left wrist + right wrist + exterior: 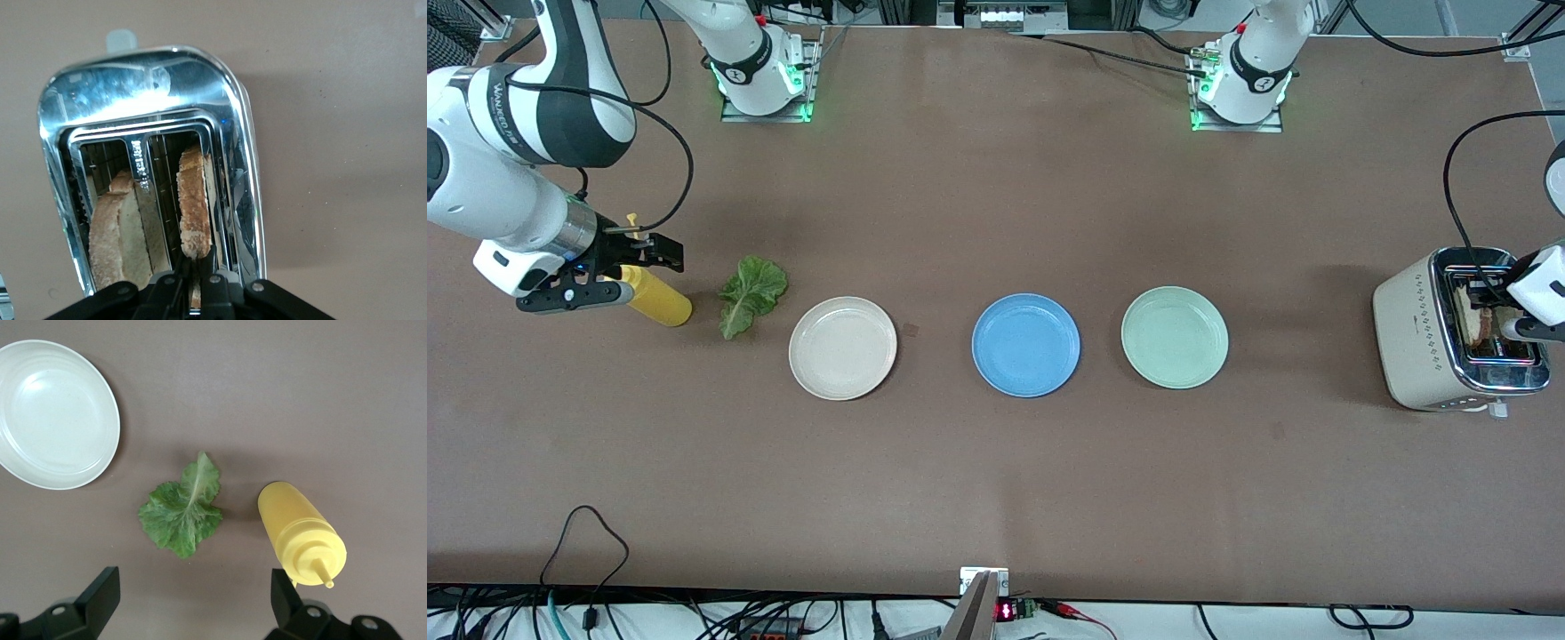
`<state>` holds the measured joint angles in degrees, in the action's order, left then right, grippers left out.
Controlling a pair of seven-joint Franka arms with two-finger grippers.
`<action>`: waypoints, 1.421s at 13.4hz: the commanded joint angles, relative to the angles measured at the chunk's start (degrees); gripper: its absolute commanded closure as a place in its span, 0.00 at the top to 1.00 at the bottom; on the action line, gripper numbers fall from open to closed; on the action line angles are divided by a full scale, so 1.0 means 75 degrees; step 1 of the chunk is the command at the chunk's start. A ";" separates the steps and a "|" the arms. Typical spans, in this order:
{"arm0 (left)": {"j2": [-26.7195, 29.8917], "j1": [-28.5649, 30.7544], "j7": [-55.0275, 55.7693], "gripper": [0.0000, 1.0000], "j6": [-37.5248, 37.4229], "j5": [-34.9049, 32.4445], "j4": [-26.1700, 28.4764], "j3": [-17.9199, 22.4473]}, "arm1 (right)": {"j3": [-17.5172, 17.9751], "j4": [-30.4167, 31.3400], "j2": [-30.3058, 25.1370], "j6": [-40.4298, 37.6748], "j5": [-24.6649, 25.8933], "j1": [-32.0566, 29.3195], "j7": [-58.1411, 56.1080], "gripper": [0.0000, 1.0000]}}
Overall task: Make sandwich in blue plate with both arms
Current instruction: 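Pull a bread slice up out of the toaster with the left gripper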
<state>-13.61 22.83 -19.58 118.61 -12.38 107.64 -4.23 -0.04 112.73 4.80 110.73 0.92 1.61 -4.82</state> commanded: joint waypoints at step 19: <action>-0.0854 -0.1388 0.3021 0.01 -0.2197 0.2598 -0.2185 -0.3701 | 0.0016 0.0600 0.2255 0.2729 0.0030 0.0207 0.2318 1.00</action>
<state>-15.93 15.63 2.01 103.11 3.52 96.53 -31.89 -0.02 114.18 22.36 128.31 0.91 3.04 11.05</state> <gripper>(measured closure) 0.934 0.000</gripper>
